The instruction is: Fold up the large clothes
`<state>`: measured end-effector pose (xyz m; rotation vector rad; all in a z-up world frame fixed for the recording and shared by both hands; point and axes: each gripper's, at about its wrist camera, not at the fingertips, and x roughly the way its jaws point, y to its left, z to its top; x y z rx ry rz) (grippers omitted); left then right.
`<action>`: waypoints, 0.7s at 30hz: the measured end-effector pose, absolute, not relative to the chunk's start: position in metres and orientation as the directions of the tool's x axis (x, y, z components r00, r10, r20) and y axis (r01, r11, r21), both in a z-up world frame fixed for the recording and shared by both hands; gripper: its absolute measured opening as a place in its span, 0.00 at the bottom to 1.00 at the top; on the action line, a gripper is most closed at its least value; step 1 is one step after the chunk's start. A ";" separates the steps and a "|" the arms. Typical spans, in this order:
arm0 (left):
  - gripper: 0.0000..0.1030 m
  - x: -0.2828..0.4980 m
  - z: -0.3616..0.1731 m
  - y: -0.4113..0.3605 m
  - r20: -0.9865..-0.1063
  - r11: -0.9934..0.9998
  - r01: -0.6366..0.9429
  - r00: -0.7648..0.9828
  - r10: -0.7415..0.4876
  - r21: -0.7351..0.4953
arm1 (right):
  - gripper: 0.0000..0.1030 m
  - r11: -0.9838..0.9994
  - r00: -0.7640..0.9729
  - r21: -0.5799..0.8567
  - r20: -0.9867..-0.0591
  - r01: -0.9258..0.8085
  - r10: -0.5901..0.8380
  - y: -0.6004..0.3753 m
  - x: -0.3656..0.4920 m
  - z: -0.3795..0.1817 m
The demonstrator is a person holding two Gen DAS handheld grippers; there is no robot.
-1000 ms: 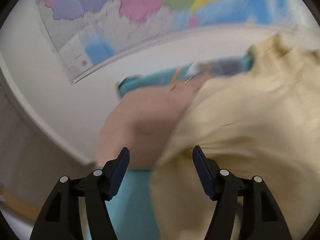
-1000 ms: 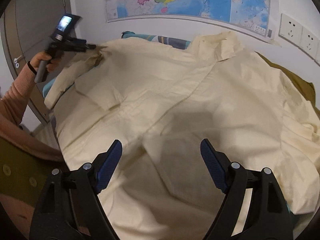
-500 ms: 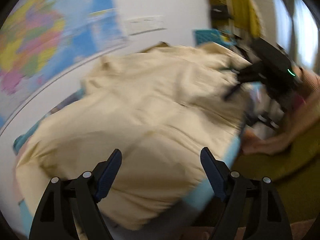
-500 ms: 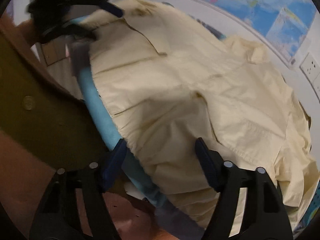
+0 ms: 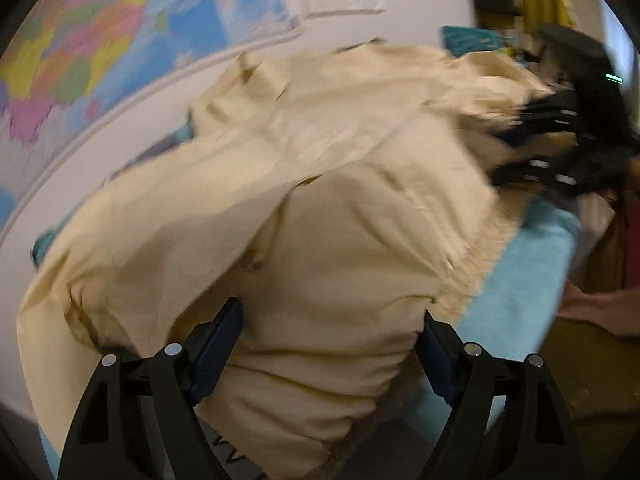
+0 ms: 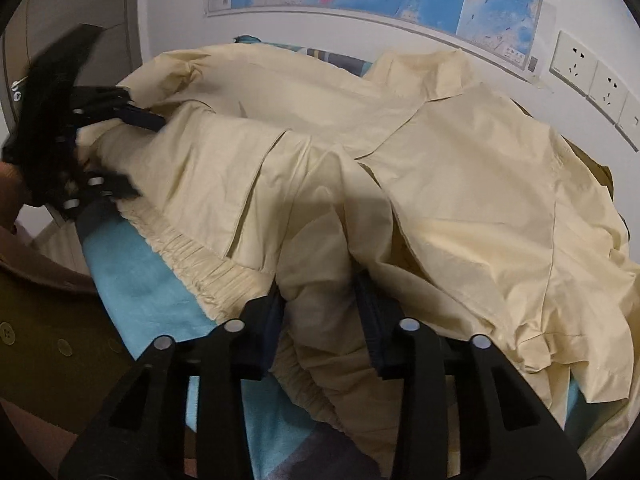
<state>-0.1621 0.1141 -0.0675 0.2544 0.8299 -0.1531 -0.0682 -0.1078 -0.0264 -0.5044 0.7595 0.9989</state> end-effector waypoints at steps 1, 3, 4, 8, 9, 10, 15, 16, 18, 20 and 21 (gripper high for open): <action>0.79 -0.158 -0.070 0.118 -0.753 0.966 0.216 0.657 -0.035 0.144 | 0.48 0.458 0.317 -0.028 -0.759 -0.888 0.569 -0.112 -0.071 -0.023; 0.79 -0.153 -0.071 0.122 -0.755 0.973 0.201 0.655 -0.045 0.116 | 0.55 0.468 0.332 -0.016 -0.726 -0.884 0.602 -0.129 -0.079 -0.009; 0.79 -0.152 -0.072 0.121 -0.754 0.973 0.201 0.655 -0.045 0.116 | 0.56 0.468 0.338 -0.018 -0.717 -0.883 0.610 -0.138 -0.090 -0.004; 0.79 -0.152 -0.072 0.122 -0.755 0.971 0.208 0.653 -0.048 0.118 | 0.44 0.417 0.275 0.034 -0.703 -0.908 0.656 -0.159 -0.126 0.004; 0.79 -0.151 -0.071 0.122 -0.756 0.971 0.208 0.653 -0.049 0.116 | 0.44 0.388 0.244 0.042 -0.713 -0.921 0.657 -0.158 -0.134 -0.001; 0.79 -0.149 -0.071 0.123 -0.757 0.973 0.204 0.651 -0.051 0.111 | 0.37 0.369 0.227 0.041 -0.723 -0.929 0.652 -0.155 -0.140 -0.006; 0.79 -0.143 -0.070 0.118 -0.760 0.974 0.197 0.648 -0.043 0.113 | 0.33 0.374 0.311 -0.099 -0.764 -0.922 0.565 -0.122 -0.155 -0.038; 0.79 -0.142 -0.070 0.118 -0.761 0.975 0.195 0.648 -0.044 0.110 | 0.30 0.378 0.352 -0.147 -0.751 -0.914 0.559 -0.117 -0.155 -0.040; 0.79 -0.141 -0.068 0.119 -0.761 0.977 0.187 0.647 -0.044 0.103 | 0.30 0.366 0.386 -0.202 -0.742 -0.908 0.549 -0.111 -0.156 -0.042; 0.79 -0.140 -0.067 0.120 -0.759 0.979 0.181 0.649 -0.045 0.097 | 0.30 0.355 0.418 -0.252 -0.730 -0.900 0.541 -0.108 -0.160 -0.038; 0.79 -0.140 -0.066 0.120 -0.758 0.979 0.179 0.651 -0.046 0.094 | 0.29 0.356 0.425 -0.261 -0.727 -0.897 0.540 -0.109 -0.162 -0.036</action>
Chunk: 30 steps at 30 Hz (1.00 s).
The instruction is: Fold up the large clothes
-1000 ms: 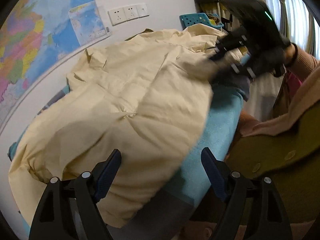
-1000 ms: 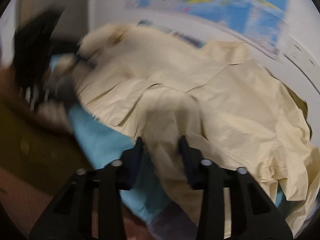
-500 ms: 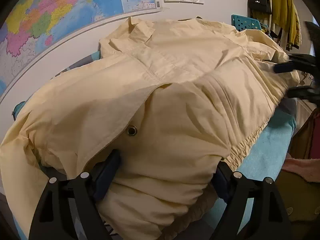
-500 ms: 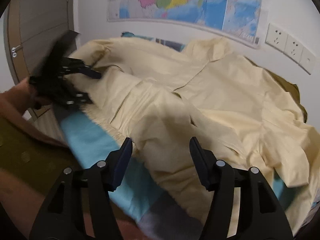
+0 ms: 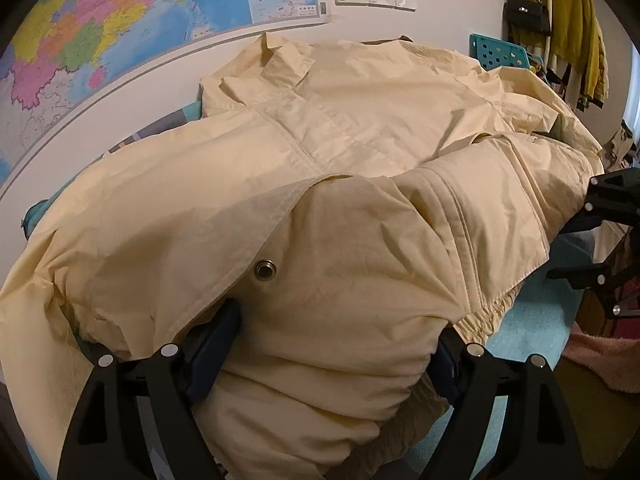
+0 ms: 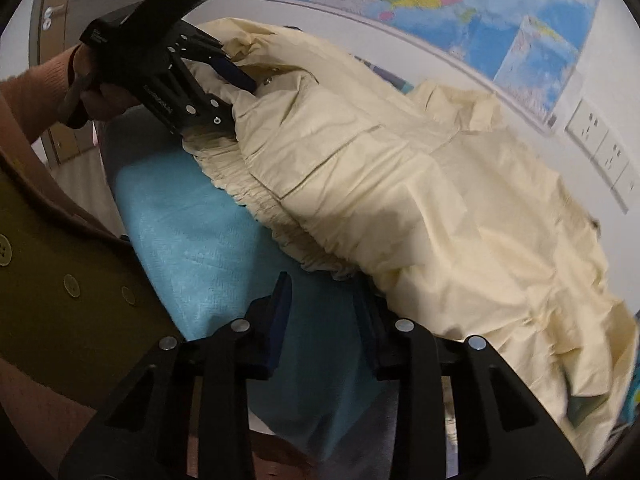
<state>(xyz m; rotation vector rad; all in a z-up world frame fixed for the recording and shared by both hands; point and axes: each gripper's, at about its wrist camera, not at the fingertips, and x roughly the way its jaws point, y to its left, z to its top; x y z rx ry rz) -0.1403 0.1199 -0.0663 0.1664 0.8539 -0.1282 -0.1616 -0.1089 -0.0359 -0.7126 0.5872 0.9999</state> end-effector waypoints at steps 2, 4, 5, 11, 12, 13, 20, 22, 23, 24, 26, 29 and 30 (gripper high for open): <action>0.79 -0.140 -0.067 0.121 -0.758 0.981 0.174 0.650 -0.052 0.082 | 0.29 0.362 0.451 -0.287 -0.707 -0.887 0.545 -0.114 -0.166 -0.031; 0.79 -0.139 -0.067 0.121 -0.756 0.982 0.172 0.652 -0.053 0.080 | 0.29 0.354 0.477 -0.326 -0.691 -0.876 0.543 -0.116 -0.171 -0.028; 0.79 -0.139 -0.067 0.121 -0.757 0.982 0.170 0.652 -0.053 0.078 | 0.29 0.340 0.481 -0.344 -0.693 -0.875 0.537 -0.116 -0.173 -0.029; 0.79 -0.133 -0.065 0.124 -0.759 0.987 0.156 0.648 -0.067 0.046 | 0.35 0.322 0.487 -0.366 -0.686 -0.873 0.541 -0.113 -0.174 -0.031; 0.79 -0.133 -0.065 0.123 -0.758 0.987 0.154 0.649 -0.065 0.047 | 0.38 0.303 0.492 -0.387 -0.693 -0.871 0.528 -0.110 -0.174 -0.036; 0.79 -0.132 -0.065 0.123 -0.758 0.987 0.151 0.650 -0.063 0.047 | 0.39 0.285 0.510 -0.423 -0.693 -0.860 0.510 -0.106 -0.174 -0.042; 0.79 -0.127 -0.064 0.126 -0.754 0.990 0.137 0.653 -0.064 0.034 | 0.33 0.213 0.628 -0.608 -0.631 -0.765 0.455 -0.071 -0.163 -0.067; 0.79 -0.126 -0.063 0.127 -0.757 0.991 0.132 0.651 -0.062 0.032 | 0.08 0.242 0.525 -0.468 -0.708 -0.850 0.473 -0.069 -0.148 -0.061; 0.79 -0.128 -0.062 0.128 -0.757 0.991 0.132 0.651 -0.058 0.037 | 0.07 0.267 0.480 -0.400 -0.723 -0.877 0.497 -0.071 -0.144 -0.054; 0.79 -0.130 -0.060 0.129 -0.756 0.991 0.130 0.653 -0.055 0.041 | 0.07 0.271 0.402 -0.298 -0.730 -0.915 0.553 -0.078 -0.143 -0.040; 0.79 -0.140 -0.052 0.134 -0.756 0.991 0.124 0.654 -0.043 0.052 | 0.06 0.225 0.289 -0.186 -0.718 -0.956 0.634 -0.090 -0.155 -0.015; 0.79 -0.159 -0.032 0.145 -0.729 0.985 0.166 0.680 -0.083 0.042 | 0.05 0.118 0.146 -0.089 -0.714 -0.989 0.684 -0.098 -0.168 -0.002; 0.79 -0.164 -0.029 0.146 -0.723 0.983 0.179 0.685 -0.089 0.049 | 0.05 0.139 0.156 -0.084 -0.721 -0.987 0.675 -0.099 -0.162 -0.007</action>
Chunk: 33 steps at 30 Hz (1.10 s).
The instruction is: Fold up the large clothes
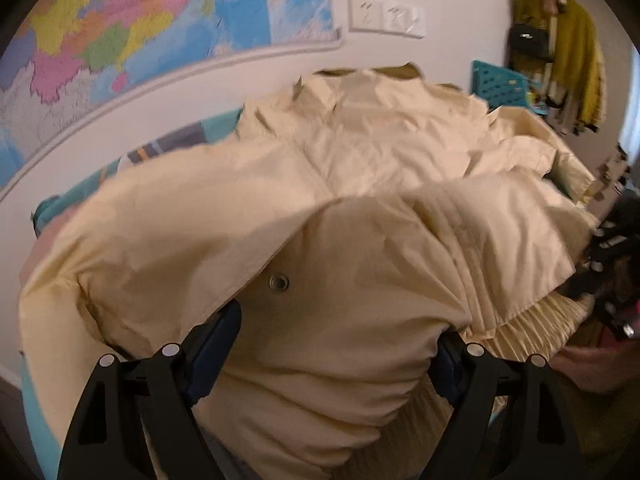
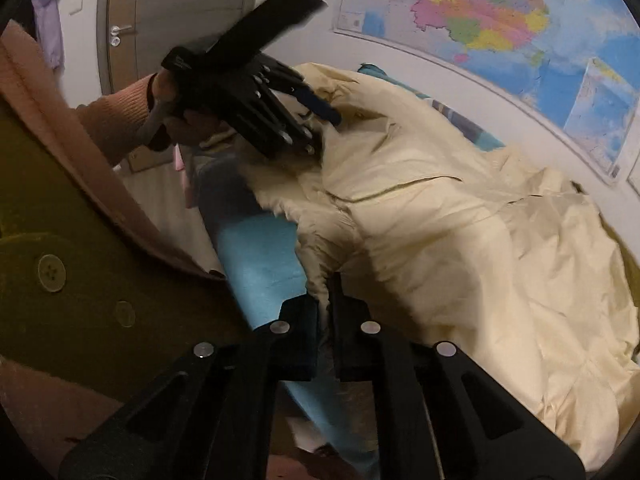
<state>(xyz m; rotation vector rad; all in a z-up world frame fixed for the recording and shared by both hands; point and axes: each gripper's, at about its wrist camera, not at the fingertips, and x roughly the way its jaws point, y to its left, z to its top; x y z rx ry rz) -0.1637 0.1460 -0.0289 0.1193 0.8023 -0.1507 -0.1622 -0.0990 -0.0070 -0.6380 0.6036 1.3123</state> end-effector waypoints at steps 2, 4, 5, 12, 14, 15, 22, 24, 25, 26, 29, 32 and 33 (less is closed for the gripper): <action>0.78 -0.169 -0.032 0.145 -0.731 0.975 0.214 0.674 -0.107 0.054 | 0.10 0.166 0.118 -0.016 -0.775 -0.986 0.621 -0.098 -0.144 -0.022; 0.78 -0.169 -0.044 0.140 -0.770 0.967 0.247 0.628 -0.111 0.062 | 0.25 0.169 0.059 0.053 -0.799 -0.984 0.599 -0.104 -0.132 -0.029; 0.78 -0.172 -0.050 0.137 -0.783 0.963 0.259 0.614 -0.102 0.078 | 0.28 0.138 0.013 0.086 -0.804 -0.987 0.595 -0.110 -0.132 -0.027; 0.78 -0.198 -0.032 0.136 -0.733 0.931 0.350 0.660 -0.164 0.106 | 0.66 0.184 0.013 0.209 -0.626 -0.960 0.780 -0.181 -0.071 0.049; 0.78 -0.196 -0.030 0.134 -0.729 0.926 0.358 0.664 -0.165 0.117 | 0.74 0.334 0.150 0.207 -0.601 -0.920 0.785 -0.189 -0.038 0.059; 0.78 -0.194 -0.030 0.133 -0.732 0.924 0.364 0.660 -0.166 0.118 | 0.72 0.421 0.219 0.225 -0.594 -0.879 0.774 -0.192 -0.014 0.059; 0.79 -0.182 -0.045 0.127 -0.771 0.924 0.370 0.616 -0.163 0.100 | 0.74 0.739 0.585 -0.094 -0.680 -0.667 0.442 -0.147 0.090 0.024; 0.79 -0.179 -0.050 0.125 -0.782 0.926 0.367 0.602 -0.160 0.093 | 0.73 0.738 0.585 -0.121 -0.700 -0.664 0.411 -0.137 0.110 0.013; 0.79 -0.177 -0.053 0.124 -0.788 0.927 0.364 0.595 -0.160 0.086 | 0.68 0.730 0.586 -0.151 -0.711 -0.667 0.389 -0.131 0.119 0.006; 0.79 -0.176 -0.054 0.123 -0.790 0.928 0.363 0.592 -0.158 0.087 | 0.59 0.730 0.595 -0.182 -0.721 -0.659 0.357 -0.134 0.119 0.000; 0.79 -0.173 -0.056 0.123 -0.791 0.929 0.362 0.590 -0.159 0.083 | 0.01 0.728 0.537 -0.146 -0.773 -0.669 0.338 -0.134 0.144 -0.004; 0.83 -0.171 -0.058 0.125 -0.795 0.927 0.368 0.581 -0.174 0.066 | 0.01 0.782 0.559 -0.007 -0.704 -0.623 0.439 -0.164 0.166 0.032; 0.83 -0.170 -0.061 0.124 -0.799 0.926 0.372 0.575 -0.177 0.062 | 0.01 0.801 0.574 0.025 -0.684 -0.598 0.450 -0.170 0.171 0.038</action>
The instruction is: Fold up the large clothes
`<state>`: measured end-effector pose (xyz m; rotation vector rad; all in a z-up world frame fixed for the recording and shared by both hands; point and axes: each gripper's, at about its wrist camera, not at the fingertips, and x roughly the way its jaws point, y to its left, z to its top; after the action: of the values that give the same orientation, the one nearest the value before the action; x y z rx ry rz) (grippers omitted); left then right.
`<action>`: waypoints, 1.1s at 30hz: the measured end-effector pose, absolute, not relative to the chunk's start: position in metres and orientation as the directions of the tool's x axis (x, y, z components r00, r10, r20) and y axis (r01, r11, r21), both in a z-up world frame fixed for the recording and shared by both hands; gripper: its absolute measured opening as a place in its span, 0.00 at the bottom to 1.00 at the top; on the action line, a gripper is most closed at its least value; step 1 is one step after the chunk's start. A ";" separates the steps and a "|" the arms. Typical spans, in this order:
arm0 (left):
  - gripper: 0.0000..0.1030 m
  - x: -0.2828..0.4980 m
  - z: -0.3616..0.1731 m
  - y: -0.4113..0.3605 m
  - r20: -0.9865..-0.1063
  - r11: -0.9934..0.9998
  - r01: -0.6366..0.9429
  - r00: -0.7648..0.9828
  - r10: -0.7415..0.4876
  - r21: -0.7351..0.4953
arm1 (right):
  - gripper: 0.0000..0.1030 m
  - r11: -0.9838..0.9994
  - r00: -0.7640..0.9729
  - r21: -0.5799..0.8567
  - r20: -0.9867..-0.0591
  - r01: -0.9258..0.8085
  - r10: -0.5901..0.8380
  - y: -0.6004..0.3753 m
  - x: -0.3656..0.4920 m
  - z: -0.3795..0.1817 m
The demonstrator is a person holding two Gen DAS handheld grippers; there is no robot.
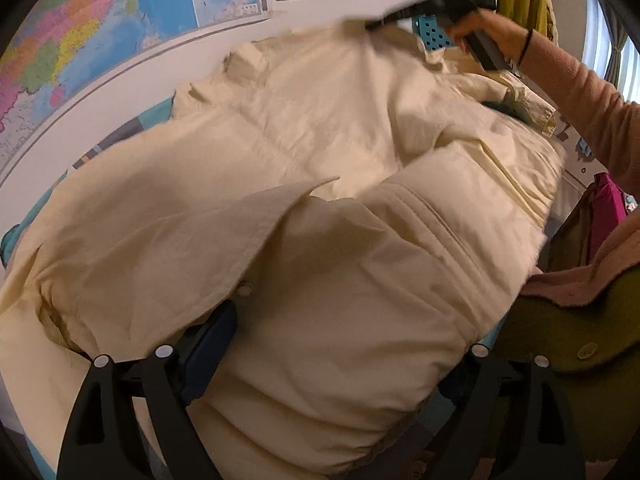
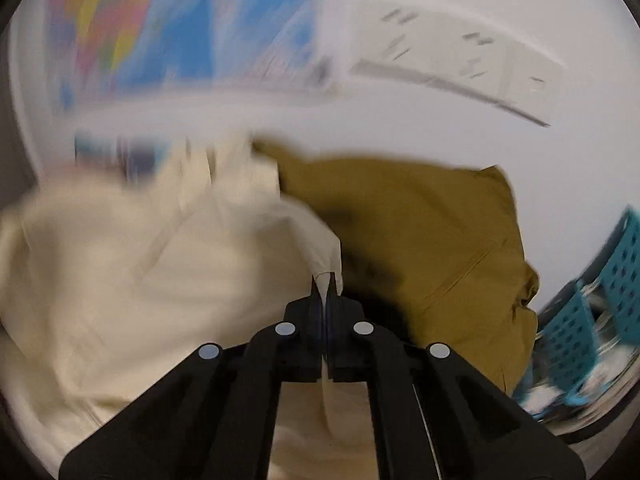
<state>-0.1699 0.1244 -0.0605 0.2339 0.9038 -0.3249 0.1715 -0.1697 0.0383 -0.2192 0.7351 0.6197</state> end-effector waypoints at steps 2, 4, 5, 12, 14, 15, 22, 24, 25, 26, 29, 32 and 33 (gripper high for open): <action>0.84 -0.167 -0.068 0.120 -0.808 0.918 0.389 0.563 -0.175 0.073 | 0.01 0.849 0.620 0.050 -0.661 -0.526 0.423 -0.176 0.186 0.037; 0.86 -0.167 -0.074 0.114 -0.810 0.909 0.403 0.565 -0.158 0.103 | 0.02 0.861 0.555 0.080 -0.733 -0.503 0.393 -0.172 0.203 0.009; 0.86 -0.168 -0.074 0.113 -0.810 0.906 0.407 0.567 -0.151 0.117 | 0.02 0.866 0.525 0.083 -0.765 -0.493 0.372 -0.172 0.210 -0.006; 0.85 -0.200 -0.030 0.140 -0.704 0.902 0.432 0.649 -0.288 0.030 | 0.48 0.872 0.585 0.144 -0.688 -0.468 0.429 -0.207 0.182 0.007; 0.85 -0.210 -0.011 0.153 -0.629 0.893 0.448 0.684 -0.370 -0.038 | 0.52 0.853 0.588 0.124 -0.674 -0.507 0.447 -0.216 0.163 0.016; 0.85 -0.212 -0.005 0.157 -0.598 0.888 0.455 0.693 -0.401 -0.069 | 0.51 0.838 0.580 0.112 -0.673 -0.533 0.459 -0.220 0.149 0.019; 0.87 -0.149 -0.028 0.137 -0.698 0.926 0.376 0.656 -0.286 -0.027 | 0.53 0.833 0.525 -0.060 -0.800 -0.550 0.289 -0.216 0.125 -0.031; 0.85 -0.126 -0.054 0.123 -0.782 0.929 0.369 0.587 -0.209 0.029 | 0.54 0.859 0.533 -0.083 -0.813 -0.505 0.235 -0.227 0.131 -0.043; 0.85 -0.119 -0.062 0.117 -0.807 0.929 0.368 0.562 -0.183 0.046 | 0.54 0.868 0.517 -0.045 -0.818 -0.494 0.252 -0.236 0.131 -0.042; 0.85 -0.115 -0.062 0.112 -0.816 0.927 0.371 0.551 -0.172 0.055 | 0.54 0.871 0.516 -0.010 -0.809 -0.491 0.281 -0.243 0.129 -0.037; 0.85 -0.117 -0.041 0.115 -0.778 0.930 0.365 0.598 -0.192 0.051 | 0.61 0.870 0.565 0.091 -0.727 -0.485 0.390 -0.281 0.105 -0.005; 0.85 -0.118 -0.021 0.120 -0.736 0.938 0.345 0.645 -0.206 0.040 | 0.73 0.907 0.655 0.118 -0.655 -0.405 0.378 -0.331 0.077 0.022; 0.85 -0.117 -0.016 0.119 -0.725 0.940 0.337 0.660 -0.200 0.047 | 0.83 0.915 0.666 0.122 -0.650 -0.384 0.366 -0.341 0.072 0.026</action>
<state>-0.1173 0.1195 -0.0162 0.1834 0.7952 -0.3055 0.0723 -0.3406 0.0264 -0.0261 0.7273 0.4237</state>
